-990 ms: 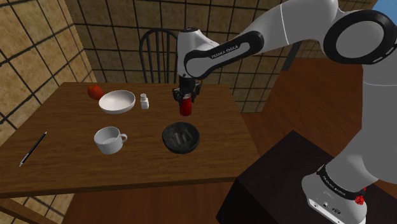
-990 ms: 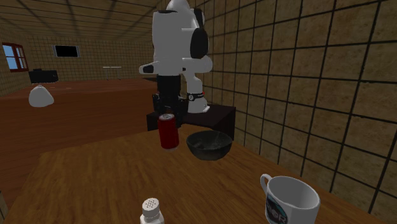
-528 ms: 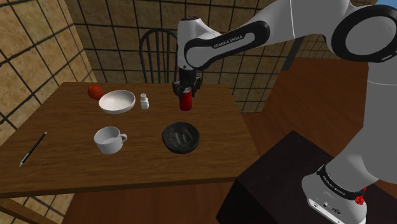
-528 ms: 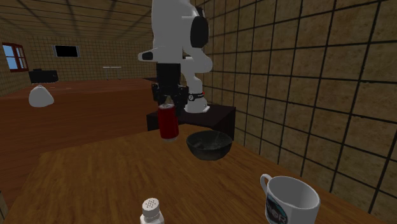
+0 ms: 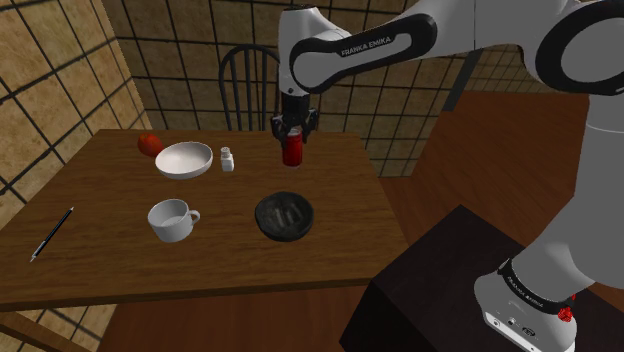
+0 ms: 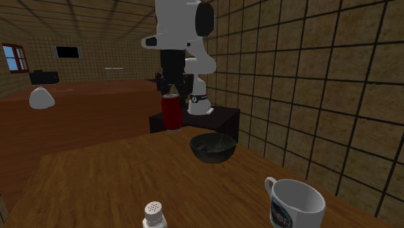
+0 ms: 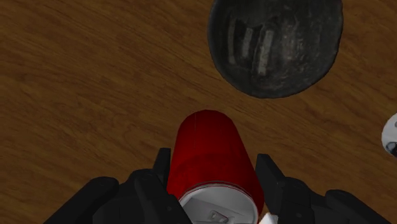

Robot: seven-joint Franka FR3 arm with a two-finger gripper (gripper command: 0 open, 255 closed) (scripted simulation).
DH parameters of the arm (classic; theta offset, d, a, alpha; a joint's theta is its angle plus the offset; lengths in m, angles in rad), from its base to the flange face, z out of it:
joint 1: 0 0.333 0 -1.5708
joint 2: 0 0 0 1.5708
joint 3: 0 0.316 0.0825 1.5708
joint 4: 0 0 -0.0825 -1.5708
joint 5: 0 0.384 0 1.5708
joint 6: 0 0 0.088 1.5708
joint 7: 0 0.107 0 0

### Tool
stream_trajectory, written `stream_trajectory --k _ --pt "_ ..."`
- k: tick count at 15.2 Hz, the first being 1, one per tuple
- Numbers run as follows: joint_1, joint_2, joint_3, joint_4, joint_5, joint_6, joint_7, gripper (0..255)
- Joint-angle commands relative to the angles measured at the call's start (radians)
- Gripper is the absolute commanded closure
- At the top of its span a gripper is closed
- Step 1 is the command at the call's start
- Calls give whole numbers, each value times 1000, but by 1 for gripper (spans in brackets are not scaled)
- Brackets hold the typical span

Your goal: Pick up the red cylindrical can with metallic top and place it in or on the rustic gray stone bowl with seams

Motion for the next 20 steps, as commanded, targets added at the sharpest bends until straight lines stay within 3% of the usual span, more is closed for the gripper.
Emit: stream_trajectory --k 1,11,20 --pt "13 -33 10 -40 4 6 25 255" --pt "116 -189 79 -214 24 23 201 255" --pt "121 -141 71 -274 2 128 216 255"
